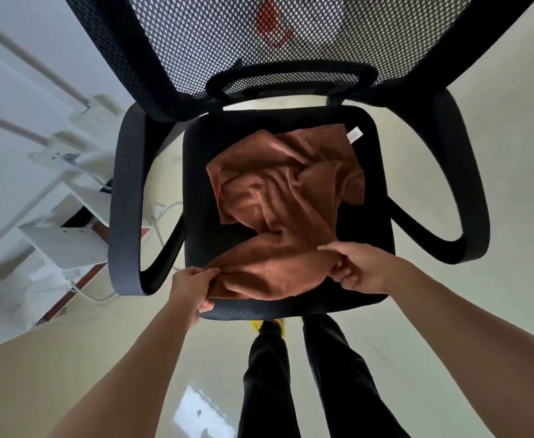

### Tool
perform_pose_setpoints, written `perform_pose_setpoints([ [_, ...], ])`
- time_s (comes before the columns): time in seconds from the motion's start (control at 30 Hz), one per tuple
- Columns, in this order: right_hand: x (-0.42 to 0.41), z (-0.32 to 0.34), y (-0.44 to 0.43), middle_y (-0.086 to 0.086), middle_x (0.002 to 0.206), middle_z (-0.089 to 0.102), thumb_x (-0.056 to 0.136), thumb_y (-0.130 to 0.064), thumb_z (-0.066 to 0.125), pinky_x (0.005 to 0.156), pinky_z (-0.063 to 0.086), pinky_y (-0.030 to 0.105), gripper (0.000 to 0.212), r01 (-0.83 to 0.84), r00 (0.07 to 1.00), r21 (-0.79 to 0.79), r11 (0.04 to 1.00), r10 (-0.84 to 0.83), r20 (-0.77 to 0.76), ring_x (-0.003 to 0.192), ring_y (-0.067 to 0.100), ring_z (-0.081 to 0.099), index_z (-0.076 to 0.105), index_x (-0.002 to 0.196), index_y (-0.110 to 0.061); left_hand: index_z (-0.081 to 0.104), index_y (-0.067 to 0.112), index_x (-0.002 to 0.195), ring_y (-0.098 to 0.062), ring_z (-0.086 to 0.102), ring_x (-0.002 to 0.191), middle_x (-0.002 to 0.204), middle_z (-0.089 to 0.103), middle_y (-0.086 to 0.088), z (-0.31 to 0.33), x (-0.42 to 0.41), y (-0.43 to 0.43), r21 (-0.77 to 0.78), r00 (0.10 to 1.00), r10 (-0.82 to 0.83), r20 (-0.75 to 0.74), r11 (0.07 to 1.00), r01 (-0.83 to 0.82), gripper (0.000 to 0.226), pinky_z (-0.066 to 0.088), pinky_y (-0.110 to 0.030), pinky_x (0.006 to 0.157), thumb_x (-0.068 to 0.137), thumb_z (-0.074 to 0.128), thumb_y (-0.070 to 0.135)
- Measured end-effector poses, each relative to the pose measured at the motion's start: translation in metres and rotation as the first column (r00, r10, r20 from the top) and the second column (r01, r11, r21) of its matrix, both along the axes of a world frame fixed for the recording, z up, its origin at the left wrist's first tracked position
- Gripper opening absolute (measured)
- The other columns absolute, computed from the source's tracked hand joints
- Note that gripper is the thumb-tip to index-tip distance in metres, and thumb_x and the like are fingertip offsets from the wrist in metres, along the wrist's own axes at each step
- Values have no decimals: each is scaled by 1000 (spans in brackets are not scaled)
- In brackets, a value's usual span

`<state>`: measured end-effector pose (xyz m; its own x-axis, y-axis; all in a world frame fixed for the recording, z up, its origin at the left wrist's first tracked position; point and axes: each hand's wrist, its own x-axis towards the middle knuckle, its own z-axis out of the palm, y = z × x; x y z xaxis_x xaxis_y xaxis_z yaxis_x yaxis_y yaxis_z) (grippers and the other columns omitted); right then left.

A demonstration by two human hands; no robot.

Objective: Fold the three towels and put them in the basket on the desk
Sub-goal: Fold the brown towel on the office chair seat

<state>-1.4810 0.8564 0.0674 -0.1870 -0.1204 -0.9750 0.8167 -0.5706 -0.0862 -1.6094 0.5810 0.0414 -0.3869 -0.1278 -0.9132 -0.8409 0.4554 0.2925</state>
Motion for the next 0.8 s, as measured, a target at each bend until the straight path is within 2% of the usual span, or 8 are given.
perform_pose_setpoints([
  [0.1, 3, 0, -2, -1, 94, 67, 79, -24, 73, 74, 51, 31, 28, 138, 990, 73, 988, -136, -42, 85, 15, 63, 63, 105, -18, 54, 4, 77, -15, 34, 36, 59, 45, -6, 7, 6, -7, 23, 996, -63, 58, 998, 62, 17, 26, -15, 33, 84, 69, 9],
  [0.13, 1, -1, -3, 0, 109, 67, 77, -25, 74, 90, 50, 40, 41, 188, 982, 160, 969, -180, -64, 101, 19, 62, 62, 116, -20, 55, 3, 80, -13, 33, 31, 58, 44, -6, 9, 6, -7, 31, 994, -82, 75, 996, 80, 16, 26, -15, 34, 84, 68, 9],
  [0.2, -7, 1, -3, 1, 115, 68, 73, -28, 76, 99, 46, 44, 49, 266, 963, 347, 899, -234, -133, 110, 21, 61, 63, 120, -19, 53, 5, 81, -11, 27, 28, 57, 39, -4, 11, 6, -6, 34, 991, -105, 83, 994, 102, 15, 23, -16, 35, 86, 67, 10],
  [0.27, -12, 4, -2, 2, 107, 72, 65, -36, 81, 97, 50, 40, 54, 250, 964, 451, 857, -178, -197, 104, 21, 66, 68, 113, -16, 50, 6, 79, -14, 26, 35, 58, 36, -4, 10, 3, -3, 21, 994, -91, 53, 996, 90, 18, 21, -15, 35, 87, 65, 9],
  [0.37, -1, 11, 0, -1, 100, 73, 68, -39, 82, 91, 50, 31, 48, -70, 968, 560, 825, 191, -160, 96, 17, 67, 70, 108, -15, 50, 7, 76, -17, 31, 45, 63, 42, -5, 6, -4, -2, -48, 996, -91, -23, 995, 90, 17, 26, -15, 31, 88, 62, 10],
  [0.47, 20, 12, -3, -3, 96, 72, 72, -29, 82, 87, 49, 28, 36, -307, 887, 679, 667, 460, -50, 93, 16, 66, 72, 103, -14, 52, 7, 81, -19, 37, 46, 62, 46, -6, 5, -7, -2, -88, 989, -125, -75, 989, 119, 13, 30, -17, 34, 88, 62, 12],
  [0.6, 18, 19, -3, -5, 78, 68, 77, -31, 79, 61, 49, 12, 20, 78, 968, 845, 529, 161, -191, 75, 8, 64, 69, 84, -15, 51, 8, 79, -18, 37, 45, 64, 47, -7, 6, -1, 3, -88, 984, -163, -67, 984, 157, 17, 30, -17, 33, 84, 67, 11],
  [0.8, -5, 1, 10, 2, 100, 69, 83, -44, 69, 71, 52, 27, 32, 247, 969, 718, 650, -143, -203, 89, 17, 66, 70, 100, -17, 52, 6, 78, -20, 39, 35, 66, 49, -10, 0, 9, 7, -119, 984, -152, -97, 983, 140, 18, 36, -20, 36, 84, 68, 13],
])
